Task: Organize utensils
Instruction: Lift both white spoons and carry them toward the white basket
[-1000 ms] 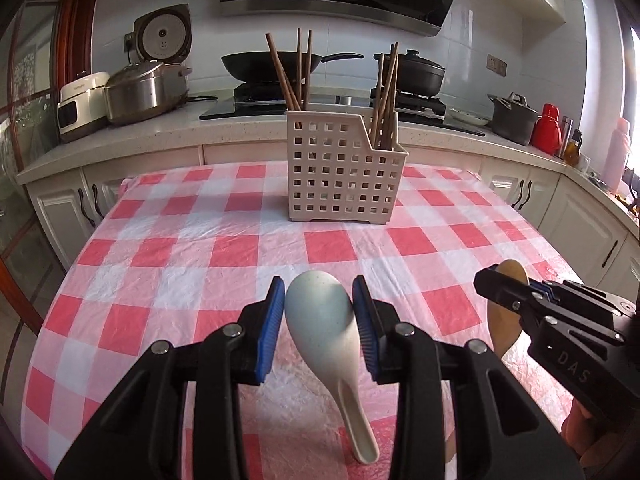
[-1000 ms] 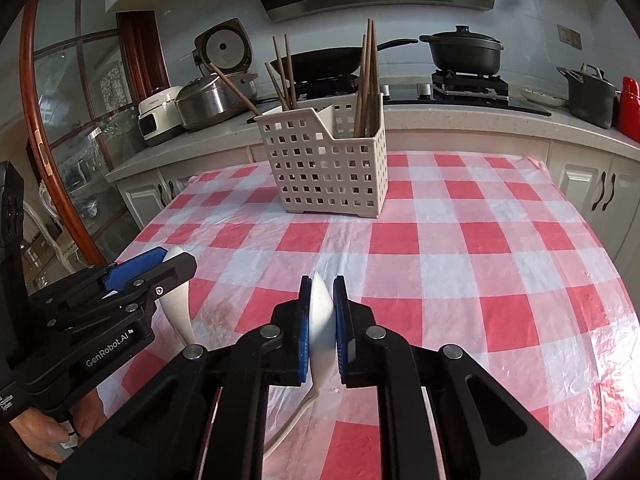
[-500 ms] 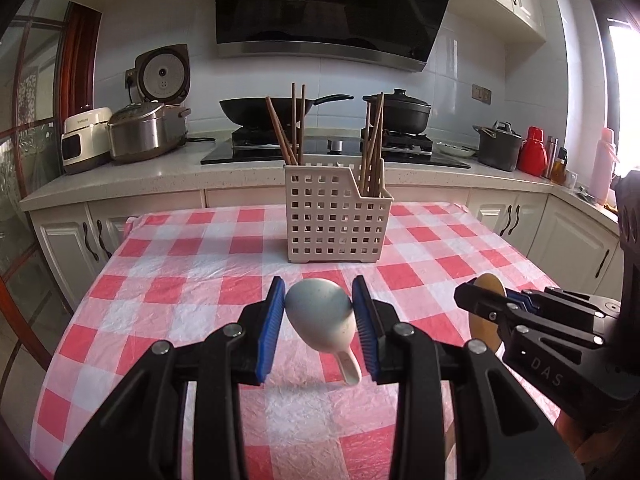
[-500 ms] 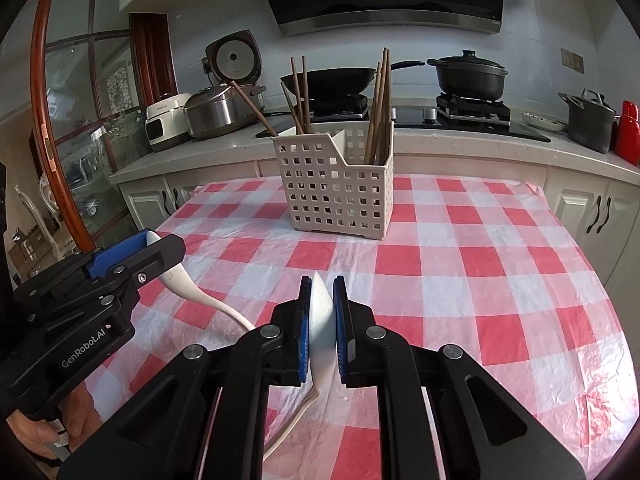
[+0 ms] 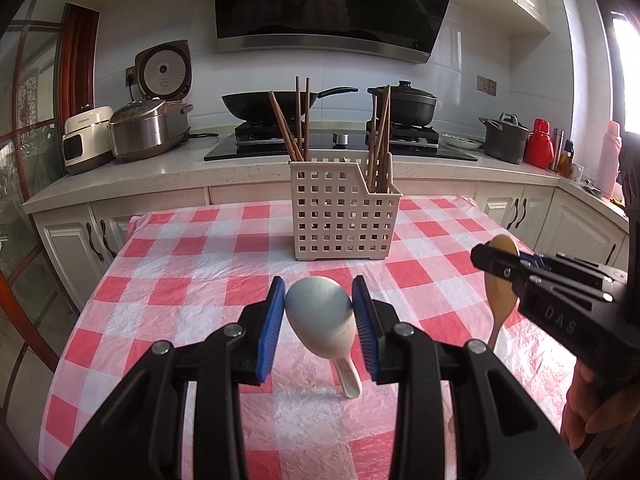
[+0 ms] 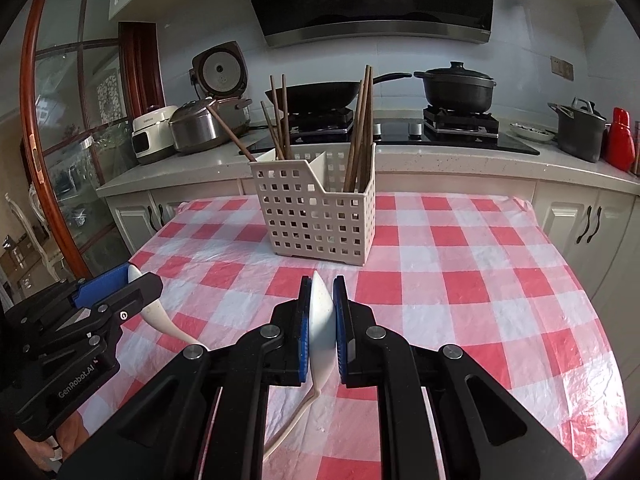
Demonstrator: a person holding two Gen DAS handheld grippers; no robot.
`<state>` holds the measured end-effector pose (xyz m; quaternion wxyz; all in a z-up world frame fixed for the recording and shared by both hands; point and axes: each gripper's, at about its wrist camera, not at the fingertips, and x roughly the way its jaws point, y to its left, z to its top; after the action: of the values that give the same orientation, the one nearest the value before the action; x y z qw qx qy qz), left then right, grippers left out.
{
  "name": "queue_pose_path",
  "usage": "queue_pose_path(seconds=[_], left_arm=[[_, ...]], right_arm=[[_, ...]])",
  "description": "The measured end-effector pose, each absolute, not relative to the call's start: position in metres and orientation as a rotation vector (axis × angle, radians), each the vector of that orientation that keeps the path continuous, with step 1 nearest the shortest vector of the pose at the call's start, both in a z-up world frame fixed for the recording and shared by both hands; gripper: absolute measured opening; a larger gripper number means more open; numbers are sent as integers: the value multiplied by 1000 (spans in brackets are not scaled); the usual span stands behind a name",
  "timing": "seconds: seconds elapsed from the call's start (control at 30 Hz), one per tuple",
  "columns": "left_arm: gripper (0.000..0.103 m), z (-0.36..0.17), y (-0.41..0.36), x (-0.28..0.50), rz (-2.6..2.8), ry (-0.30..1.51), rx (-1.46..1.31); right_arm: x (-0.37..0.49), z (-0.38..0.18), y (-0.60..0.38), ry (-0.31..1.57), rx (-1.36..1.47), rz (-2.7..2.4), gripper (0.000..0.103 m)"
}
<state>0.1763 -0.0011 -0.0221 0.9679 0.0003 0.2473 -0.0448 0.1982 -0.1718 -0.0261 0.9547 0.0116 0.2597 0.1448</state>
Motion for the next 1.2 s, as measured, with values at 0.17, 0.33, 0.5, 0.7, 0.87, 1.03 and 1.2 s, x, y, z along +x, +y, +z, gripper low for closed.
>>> queue_pose_path(seconds=[0.17,0.33,0.5,0.7,0.87,1.03,1.2], left_arm=[[33,-18,-2,180,-88,496,10],[33,-11,-2,185,-87,483,25],[33,-4,-5,193,-99,483,25],[33,16,-3,208,-104,456,29],[33,41,8,228,-109,432,0],[33,73,12,246,-111,387,10],[33,107,11,264,-114,338,14]], right_arm=[[205,-18,-169,489,0,286,11],[216,-14,-163,477,-16,285,11],[227,-15,-159,477,-25,285,11],[251,-2,-163,458,-15,269,11],[272,14,-169,427,-4,250,11],[295,31,-169,383,2,249,11],[316,46,-165,330,-9,255,11]])
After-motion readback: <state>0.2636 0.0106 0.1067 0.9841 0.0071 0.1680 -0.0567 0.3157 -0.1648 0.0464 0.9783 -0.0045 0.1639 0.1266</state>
